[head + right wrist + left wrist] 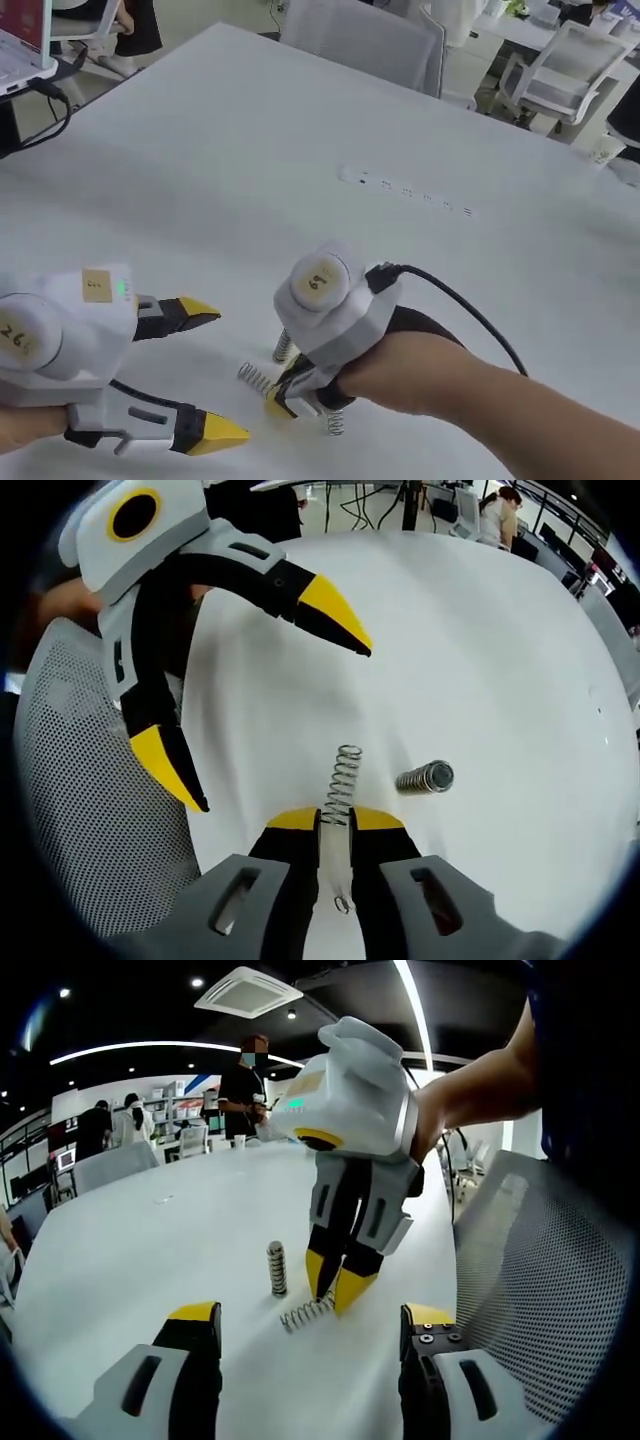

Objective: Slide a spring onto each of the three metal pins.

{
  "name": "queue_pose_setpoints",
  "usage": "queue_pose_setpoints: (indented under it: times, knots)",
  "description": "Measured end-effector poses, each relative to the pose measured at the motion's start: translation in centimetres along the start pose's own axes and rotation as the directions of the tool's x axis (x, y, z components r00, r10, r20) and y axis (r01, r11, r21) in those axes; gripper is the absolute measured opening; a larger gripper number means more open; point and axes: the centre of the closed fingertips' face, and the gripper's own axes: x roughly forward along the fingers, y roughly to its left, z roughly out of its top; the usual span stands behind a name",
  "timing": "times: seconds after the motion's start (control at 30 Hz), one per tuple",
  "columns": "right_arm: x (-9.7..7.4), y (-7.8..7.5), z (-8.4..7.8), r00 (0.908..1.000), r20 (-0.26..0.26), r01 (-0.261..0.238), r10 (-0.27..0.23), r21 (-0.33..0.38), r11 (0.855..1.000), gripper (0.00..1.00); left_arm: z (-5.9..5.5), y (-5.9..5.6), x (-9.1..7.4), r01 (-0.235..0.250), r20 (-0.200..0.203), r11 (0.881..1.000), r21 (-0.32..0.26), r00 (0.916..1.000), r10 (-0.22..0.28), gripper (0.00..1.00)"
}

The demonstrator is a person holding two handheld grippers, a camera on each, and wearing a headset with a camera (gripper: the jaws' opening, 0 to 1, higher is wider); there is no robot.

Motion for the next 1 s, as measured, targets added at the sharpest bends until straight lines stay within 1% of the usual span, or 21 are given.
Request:
queue_pose_setpoints:
  times: [0.23, 0.4, 0.6, 0.63, 0.73, 0.97, 1.0]
  knots:
    - [-0.8, 0.3, 0.0, 0.9998, 0.014, -0.011, 0.012, -0.010, 1.000, 0.08, -0.1, -0.2, 0.0, 0.006, -0.006, 1.000, 0.008, 1.0000, -0.006, 0.67]
    - [-1.9, 0.8, 0.4, 0.9984, 0.044, -0.036, 0.036, -0.002, 0.999, 0.08, 0.1, -0.3, 0.1, 0.014, -0.005, 1.000, 0.015, 0.9999, -0.014, 0.65]
    - [-3.4, 1.6, 0.4, 0.9961, 0.064, -0.060, 0.061, -0.018, 0.998, 0.08, 0.3, -0.5, 0.2, 0.023, -0.006, 0.999, 0.028, 0.9997, -0.023, 0.62]
    - [-3.8, 1.9, 0.5, 0.9944, 0.078, -0.070, 0.072, -0.022, 0.997, 0.08, 0.4, -0.7, 0.2, 0.028, -0.004, 0.999, 0.031, 0.9996, -0.028, 0.61]
    - [-4.7, 2.6, 0.6, 0.9902, 0.094, -0.100, 0.103, -0.035, 0.994, 0.08, 0.7, -0.9, 0.2, 0.039, 0.003, 0.998, 0.044, 0.9992, -0.039, 0.56]
    - [-6.1, 3.3, 0.6, 0.9890, 0.086, -0.112, 0.120, -0.089, 0.990, 0.08, 1.7, -1.6, -0.1, 0.070, 0.020, 0.994, 0.078, 0.9972, -0.072, 0.45]
    - [-6.3, 3.4, 0.6, 0.9883, 0.084, -0.119, 0.128, -0.097, 0.988, 0.08, 1.9, -1.8, -0.1, 0.078, 0.026, 0.993, 0.084, 0.9964, -0.081, 0.43]
